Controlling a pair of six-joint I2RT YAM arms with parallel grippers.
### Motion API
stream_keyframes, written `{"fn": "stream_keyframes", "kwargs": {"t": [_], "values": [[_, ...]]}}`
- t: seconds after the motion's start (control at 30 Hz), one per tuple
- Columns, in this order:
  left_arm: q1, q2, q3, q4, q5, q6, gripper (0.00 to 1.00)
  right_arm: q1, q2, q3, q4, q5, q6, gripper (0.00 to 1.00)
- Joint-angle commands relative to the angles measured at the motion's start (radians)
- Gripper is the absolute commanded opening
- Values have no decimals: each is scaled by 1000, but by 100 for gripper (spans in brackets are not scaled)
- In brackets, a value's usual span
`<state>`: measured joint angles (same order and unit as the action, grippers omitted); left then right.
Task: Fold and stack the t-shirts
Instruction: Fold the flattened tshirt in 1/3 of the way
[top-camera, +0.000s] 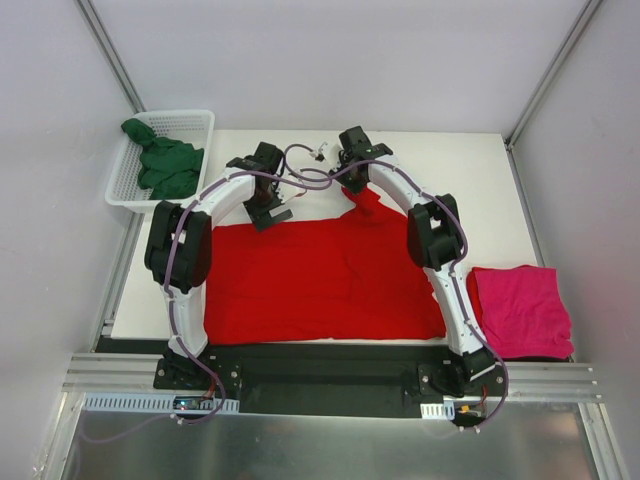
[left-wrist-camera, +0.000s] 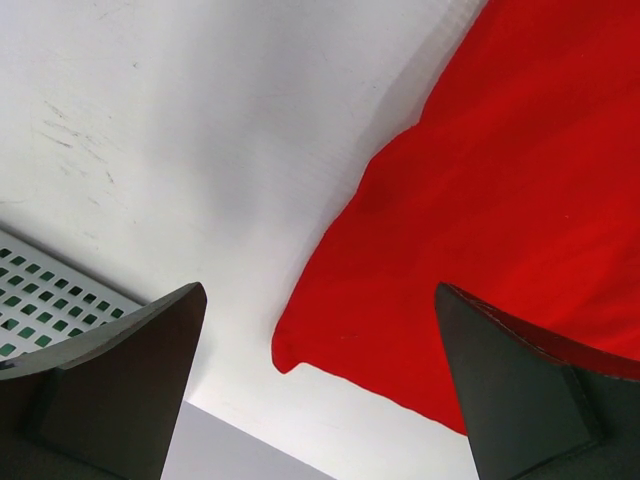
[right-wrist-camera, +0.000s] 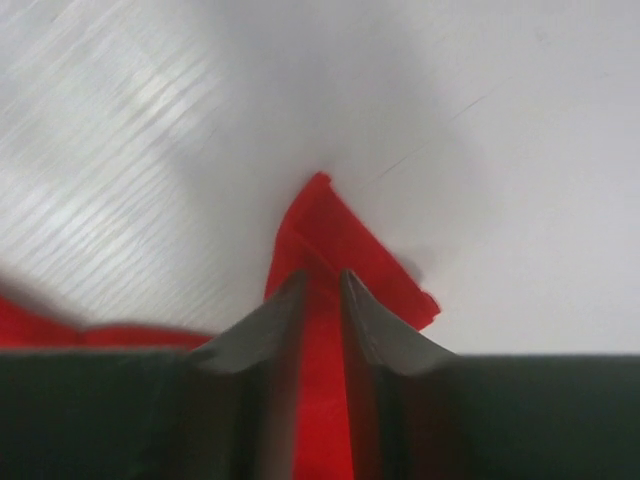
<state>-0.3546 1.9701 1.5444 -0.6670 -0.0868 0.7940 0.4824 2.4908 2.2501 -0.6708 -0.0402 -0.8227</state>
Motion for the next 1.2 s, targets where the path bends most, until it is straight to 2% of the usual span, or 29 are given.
{"fn": "stream_keyframes", "kwargs": {"t": [0.0, 0.2, 0.3, 0.57, 0.93, 1.17], "values": [[-14, -8, 19, -19, 9, 5, 100, 10, -6, 42, -19, 13, -16, 13], [-18, -4, 22, -17, 13, 7, 99, 12, -3, 43, -18, 17, -23, 8], [-20, -4, 22, -17, 13, 5, 99, 12, -3, 43, -16, 28, -23, 1], [-21, -5, 14, -17, 16, 16, 99, 12, -44, 75, -75, 98, -44, 1], [-21, 1, 22, -17, 18, 28, 99, 5, -144, -1, -182, 249, -118, 1], [-23, 13, 39, -17, 15, 30, 99, 2, -193, -30, -191, 318, -133, 1]]}}
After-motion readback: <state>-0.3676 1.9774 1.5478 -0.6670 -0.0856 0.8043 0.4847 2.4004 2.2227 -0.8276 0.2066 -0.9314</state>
